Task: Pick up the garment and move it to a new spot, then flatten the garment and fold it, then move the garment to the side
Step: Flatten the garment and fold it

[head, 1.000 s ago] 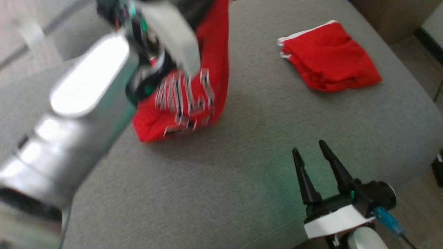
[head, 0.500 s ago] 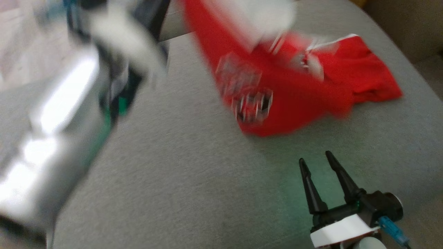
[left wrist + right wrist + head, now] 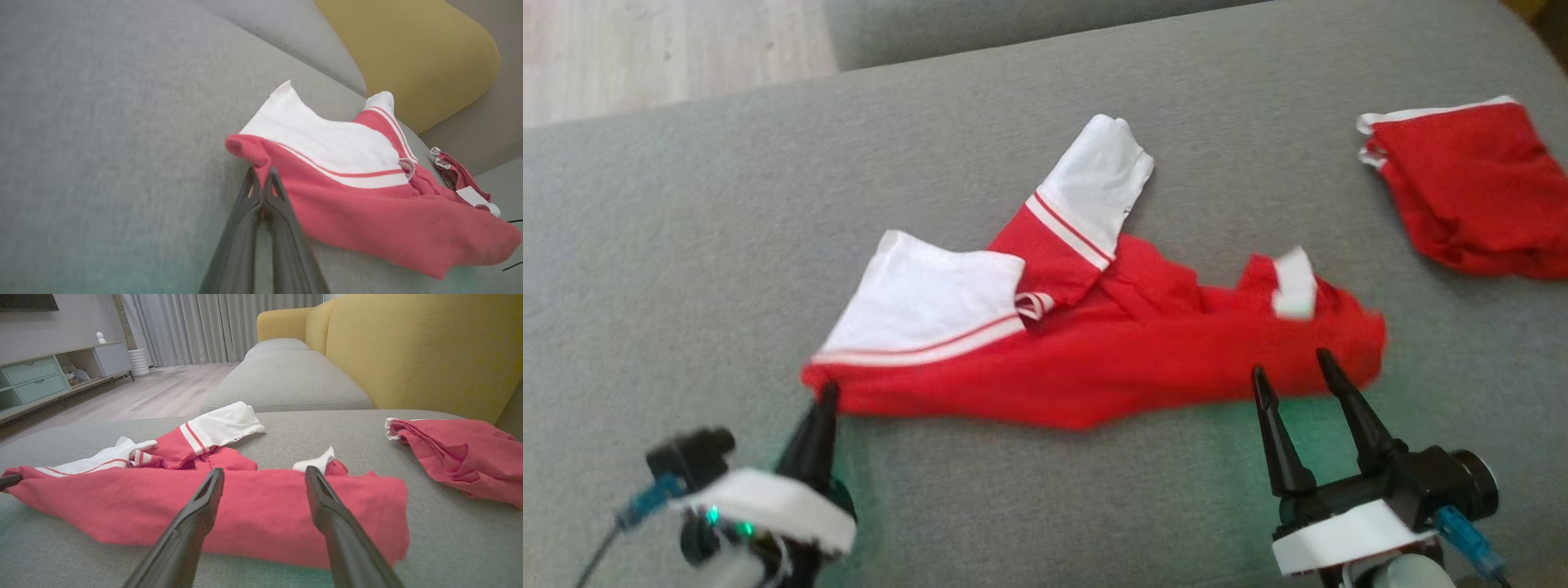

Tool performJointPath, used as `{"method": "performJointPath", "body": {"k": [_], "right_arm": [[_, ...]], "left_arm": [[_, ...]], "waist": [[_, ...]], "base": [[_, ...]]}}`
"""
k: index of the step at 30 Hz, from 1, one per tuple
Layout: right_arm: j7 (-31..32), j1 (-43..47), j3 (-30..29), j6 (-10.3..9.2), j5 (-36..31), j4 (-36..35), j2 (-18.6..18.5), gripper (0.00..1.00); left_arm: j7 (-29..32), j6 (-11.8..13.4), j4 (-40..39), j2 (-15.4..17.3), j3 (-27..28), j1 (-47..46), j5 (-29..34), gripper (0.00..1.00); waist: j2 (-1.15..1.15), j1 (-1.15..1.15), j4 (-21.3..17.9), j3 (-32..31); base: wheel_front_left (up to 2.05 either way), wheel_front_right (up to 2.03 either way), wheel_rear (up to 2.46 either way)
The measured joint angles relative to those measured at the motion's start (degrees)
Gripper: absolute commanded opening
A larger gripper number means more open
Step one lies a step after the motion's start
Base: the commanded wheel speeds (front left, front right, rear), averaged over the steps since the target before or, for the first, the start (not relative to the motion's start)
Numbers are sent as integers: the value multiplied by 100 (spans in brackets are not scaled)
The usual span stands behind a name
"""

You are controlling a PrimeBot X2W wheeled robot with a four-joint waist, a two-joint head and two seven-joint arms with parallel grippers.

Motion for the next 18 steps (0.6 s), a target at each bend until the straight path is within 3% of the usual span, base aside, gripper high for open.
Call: {"method": "performJointPath", "body": {"k": [1,5,8,11,13,18], "right_arm": [[0,-2,-4,0,1,0,0,100],[0,-4,-5,0,1,-1,0,100],[0,-15,-2,0,0,-1,0,100],[0,-26,5,0,0,-1,0,100],[0,-79,36,0,0,1,-1,100],[0,-409,180,0,1,8,0,100]], "left_arm": [[-18,-1,-93,-3,-3,125,-5,100],[-45,197,-434,110,-46,478,283,100],[-48,512,-743,476,-47,366,875,100],[165,657,-1092,914,-168,-143,1474,100],[536,635,-1288,1083,-242,-700,1697,100],[1680,220,-1294,1157,-465,-2062,1874,100]], "waist": [[0,0,43,20],[0,0,173,81],[0,0,233,119],[0,0,248,187],[0,0,239,246],[0,0,89,418]], "base": [[0,0,0],[0,0,0],[0,0,0],[0,0,0],[0,0,0],[0,0,0]]}}
